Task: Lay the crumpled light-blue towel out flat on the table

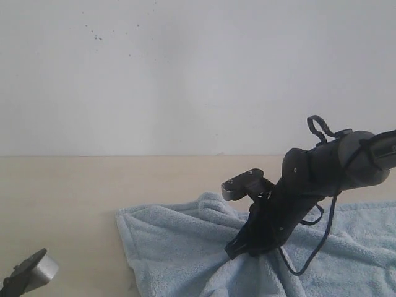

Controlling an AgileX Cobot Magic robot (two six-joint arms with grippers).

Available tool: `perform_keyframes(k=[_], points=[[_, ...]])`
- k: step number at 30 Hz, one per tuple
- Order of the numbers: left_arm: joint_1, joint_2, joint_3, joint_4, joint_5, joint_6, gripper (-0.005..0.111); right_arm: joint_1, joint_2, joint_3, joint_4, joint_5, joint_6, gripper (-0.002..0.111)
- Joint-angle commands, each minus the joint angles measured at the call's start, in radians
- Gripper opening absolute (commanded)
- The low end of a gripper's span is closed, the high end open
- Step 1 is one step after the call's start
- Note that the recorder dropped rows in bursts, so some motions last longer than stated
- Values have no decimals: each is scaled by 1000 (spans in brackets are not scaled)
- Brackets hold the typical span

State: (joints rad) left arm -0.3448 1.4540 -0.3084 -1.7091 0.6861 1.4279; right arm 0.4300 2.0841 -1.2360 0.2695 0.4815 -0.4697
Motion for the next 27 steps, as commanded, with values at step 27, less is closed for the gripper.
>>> perform_keyframes(k=[27], points=[[-5,410,-332,-21,-183,5,61,127,42,22,40,85,-52,0]])
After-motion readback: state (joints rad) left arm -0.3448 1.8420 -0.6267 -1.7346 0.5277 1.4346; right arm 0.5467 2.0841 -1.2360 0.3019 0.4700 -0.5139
